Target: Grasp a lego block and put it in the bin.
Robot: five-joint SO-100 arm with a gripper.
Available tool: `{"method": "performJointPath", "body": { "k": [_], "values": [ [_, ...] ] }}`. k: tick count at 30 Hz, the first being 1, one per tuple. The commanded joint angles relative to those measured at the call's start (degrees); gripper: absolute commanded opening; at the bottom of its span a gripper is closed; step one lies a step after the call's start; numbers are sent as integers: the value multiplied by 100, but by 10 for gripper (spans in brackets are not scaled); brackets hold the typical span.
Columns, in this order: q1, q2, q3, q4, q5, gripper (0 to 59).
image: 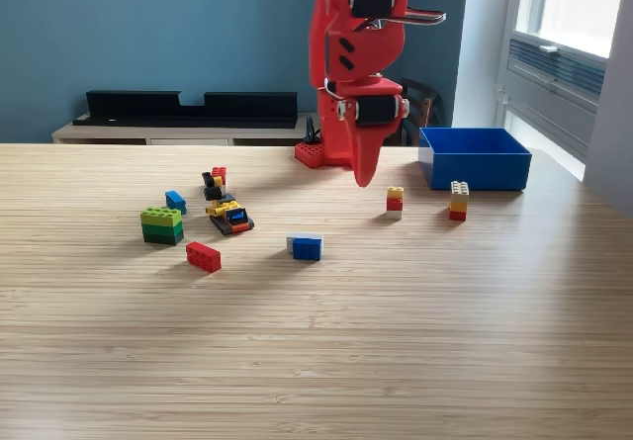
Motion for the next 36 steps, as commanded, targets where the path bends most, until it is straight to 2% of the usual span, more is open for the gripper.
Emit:
{"method": "performJointPath", "body": {
  "k": [1, 6, 9, 19, 35, 36],
  "values": [
    [826, 431, -510, -44, -26, 1],
    [1907, 413, -1310, -70, -70, 1],
    [2479, 413, -1485, -413, -18, 1],
    [2962, 404, -1107, -1274, 35, 1],
    [3111, 369, -958, -1767, 149, 2],
    [3103, 325, -984, -1767, 167, 15]
  ]
}}
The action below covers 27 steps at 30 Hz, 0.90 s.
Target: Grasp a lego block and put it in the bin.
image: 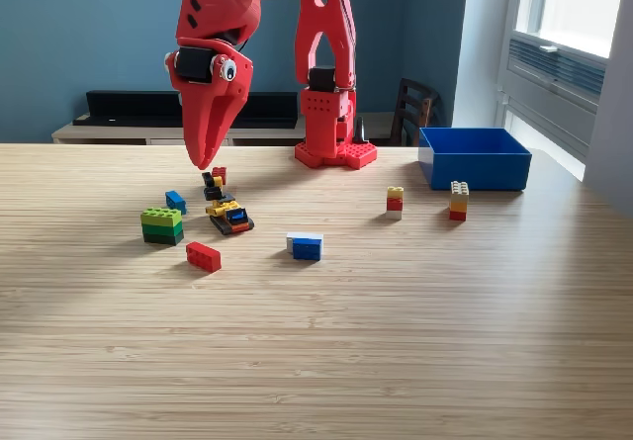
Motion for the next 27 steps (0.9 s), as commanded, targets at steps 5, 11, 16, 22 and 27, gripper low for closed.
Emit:
{"method": "performJointPath", "body": {
  "k": [5, 11, 16, 22, 27],
  "values": [
    [26, -229, -431, -79, 114, 165],
    [18, -905, -861, 18, 413, 185],
    [-9, -1301, -1187, 97, 729, 194],
    [-18, -1635, -1485, 176, 914, 191],
    [-18, -1969, -1758, 290, 1011, 185]
  ]
}}
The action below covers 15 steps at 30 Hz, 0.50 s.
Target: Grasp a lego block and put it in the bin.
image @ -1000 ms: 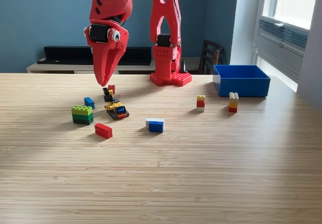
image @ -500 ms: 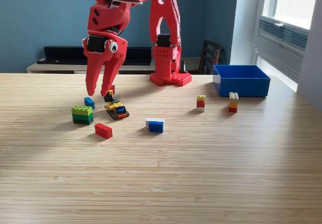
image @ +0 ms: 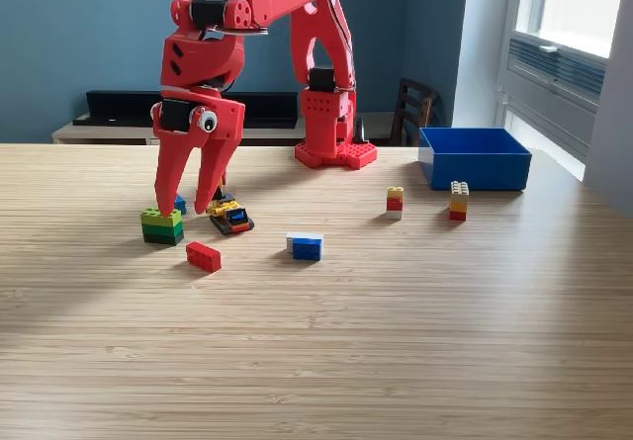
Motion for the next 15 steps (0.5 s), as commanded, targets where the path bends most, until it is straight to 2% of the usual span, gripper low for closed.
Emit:
{"method": "performJointPath", "body": {
  "k": [1, 15],
  "values": [
    [-26, -123, -615, 158, 53, 184],
    [-158, -958, -1424, 501, 18, 183]
  ]
}}
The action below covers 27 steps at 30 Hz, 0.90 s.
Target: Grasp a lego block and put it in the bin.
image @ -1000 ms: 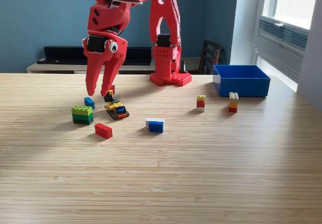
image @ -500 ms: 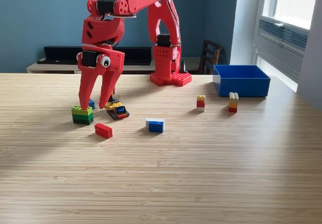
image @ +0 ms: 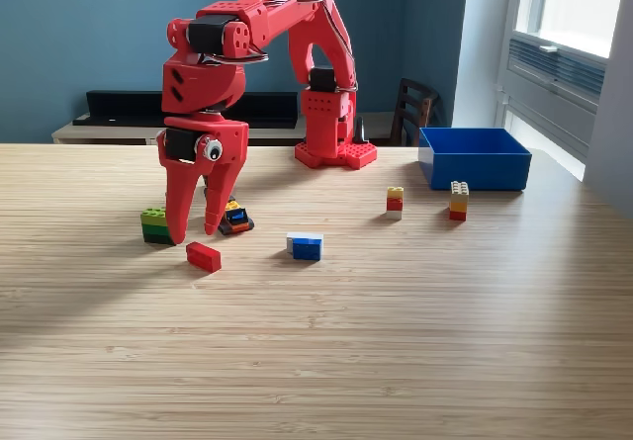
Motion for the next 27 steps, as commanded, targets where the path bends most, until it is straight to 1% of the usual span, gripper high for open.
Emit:
{"method": "performJointPath", "body": {
  "k": [1, 10, 13, 19, 21, 23, 25, 27],
  "values": [
    [-35, -70, -677, 97, -9, 183],
    [-9, -624, -1318, 360, 70, 168],
    [-9, -765, -1459, 369, 114, 131],
    [-9, -1037, -1784, 448, 167, 86],
    [-9, -1116, -1890, 510, 185, 61],
    [-9, -1178, -1986, 554, 185, 21],
    [-9, -1222, -2030, 580, 202, 0],
    [0, -1222, -2030, 589, 220, 0]
  ]
}}
